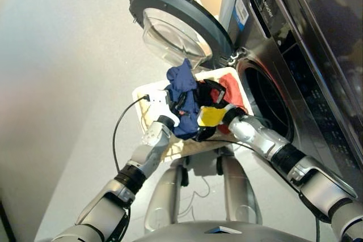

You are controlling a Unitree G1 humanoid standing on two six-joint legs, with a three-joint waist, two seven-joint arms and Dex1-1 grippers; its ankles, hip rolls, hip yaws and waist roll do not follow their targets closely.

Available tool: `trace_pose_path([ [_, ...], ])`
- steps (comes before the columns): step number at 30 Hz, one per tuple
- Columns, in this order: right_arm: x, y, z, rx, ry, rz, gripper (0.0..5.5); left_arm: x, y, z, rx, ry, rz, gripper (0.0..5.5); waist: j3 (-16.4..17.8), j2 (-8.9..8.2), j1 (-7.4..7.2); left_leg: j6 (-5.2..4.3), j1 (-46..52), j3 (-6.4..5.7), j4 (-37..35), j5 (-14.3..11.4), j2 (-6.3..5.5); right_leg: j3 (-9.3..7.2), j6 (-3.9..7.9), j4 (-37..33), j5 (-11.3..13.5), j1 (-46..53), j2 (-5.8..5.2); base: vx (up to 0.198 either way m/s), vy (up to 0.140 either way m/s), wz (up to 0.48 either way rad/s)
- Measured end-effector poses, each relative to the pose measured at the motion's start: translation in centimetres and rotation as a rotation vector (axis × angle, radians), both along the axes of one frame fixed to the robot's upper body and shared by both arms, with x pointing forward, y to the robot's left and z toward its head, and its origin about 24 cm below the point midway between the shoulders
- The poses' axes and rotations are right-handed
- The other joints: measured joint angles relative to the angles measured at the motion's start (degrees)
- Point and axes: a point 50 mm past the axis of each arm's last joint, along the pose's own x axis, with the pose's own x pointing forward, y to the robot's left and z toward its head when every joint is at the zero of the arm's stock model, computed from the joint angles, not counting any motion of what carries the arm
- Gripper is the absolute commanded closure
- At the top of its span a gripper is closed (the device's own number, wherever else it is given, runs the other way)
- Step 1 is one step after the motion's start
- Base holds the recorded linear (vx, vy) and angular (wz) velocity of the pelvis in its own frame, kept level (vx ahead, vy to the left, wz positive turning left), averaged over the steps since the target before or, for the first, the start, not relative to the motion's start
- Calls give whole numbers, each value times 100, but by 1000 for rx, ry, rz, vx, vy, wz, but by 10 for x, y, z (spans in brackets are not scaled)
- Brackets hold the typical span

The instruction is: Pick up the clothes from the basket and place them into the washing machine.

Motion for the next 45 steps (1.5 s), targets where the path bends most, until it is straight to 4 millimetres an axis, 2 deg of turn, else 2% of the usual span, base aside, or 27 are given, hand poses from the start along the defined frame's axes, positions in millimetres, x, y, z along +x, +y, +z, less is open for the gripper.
trace_pose_path([
  [10, -1, 0, -3, -3, 45, 7, 0, -8, -16, 42, -132, -140, -89, 550, -36, 152, 58, -6, 6, -2, -47, 8, -4, 1, -32, 2, 20, -13, 1, 0, 0, 0],
  [16, -1, 1, 1, 19, 34, 6, 0, -11, -17, 50, -199, -146, -111, 550, -90, 236, 120, -6, 5, 1, -55, 8, -6, 5, -25, 9, 13, -23, 0, 0, 0, 0],
  [19, -2, -3, 10, 93, -10, -26, 0, -13, -17, 56, -212, -168, -117, 550, -91, 237, 121, -6, 0, 2, -59, 8, -8, 8, -27, 11, 11, -32, 0, 0, 0, 0],
  [24, -5, -13, 22, 135, -89, -48, 0, -13, -16, 54, -214, -159, -97, 550, -92, 239, 110, -5, -9, 6, -61, 8, -9, 15, -27, 26, 8, -51, 2, 0, 0, 0],
  [28, -8, -20, 26, 89, -137, -38, 0, -14, -15, 51, -214, -147, -90, 550, -92, 238, 108, -5, -22, 40, -62, 6, -17, 58, 15, 100, -45, -117, 1, 0, 0, 0],
  [33, -13, -21, 28, 36, -185, 3, 0, -16, -17, 47, -228, -116, -111, 550, -93, 237, 91, -5, -79, 74, -60, 6, -16, 89, 15, 122, -44, -200, 6, 0, 0, 0],
  [35, -15, -20, 27, 25, -187, 15, 0, -17, -22, 45, -248, -89, -149, 550, -94, 237, 87, -4, -88, 77, -60, 5, -20, 91, 16, 123, -45, -209, 11, 0, 0, 0],
  [36, -15, -13, 25, 18, -185, 36, 0, -20, -27, 43, -262, -72, -173, 550, -102, 233, 93, -3, -93, 77, -60, 5, -21, 91, 16, 117, -44, -211, 4, 0, 0, 0],
  [37, -12, -7, 24, -26, -197, 64, 0, -19, -27, 41, -259, -56, -187, 550, -106, 233, 31, -5, -94, 78, -55, 6, -23, 94, 14, 120, -42, -213, 17, 0, 0, 0],
  [41, -5, 4, 28, -67, -241, 85, 0, -18, -25, 40, -321, -14, -187, 550, -151, 248, 97, -5, -94, 76, -52, 7, -17, 93, 12, 123, -42, -213, 10, 0, 0, 0],
  [44, 1, 6, 22, -124, -255, 78, 0, -17, -23, 37, -327, 21, -192, 550, -210, 245, 109, -5, -97, 70, -56, 7, -22, 89, 15, 123, -44, -212, 9, 0, 0, 0],
  [45, 2, 7, 21, -135, -260, 83, 289, -18, -22, 35, -329, 28, -190, 550, -221, 238, 98, -5, -98, 68, -56, 7, -26, 88, 16, 123, -44, -212, 7, 0, 0, 0],
])
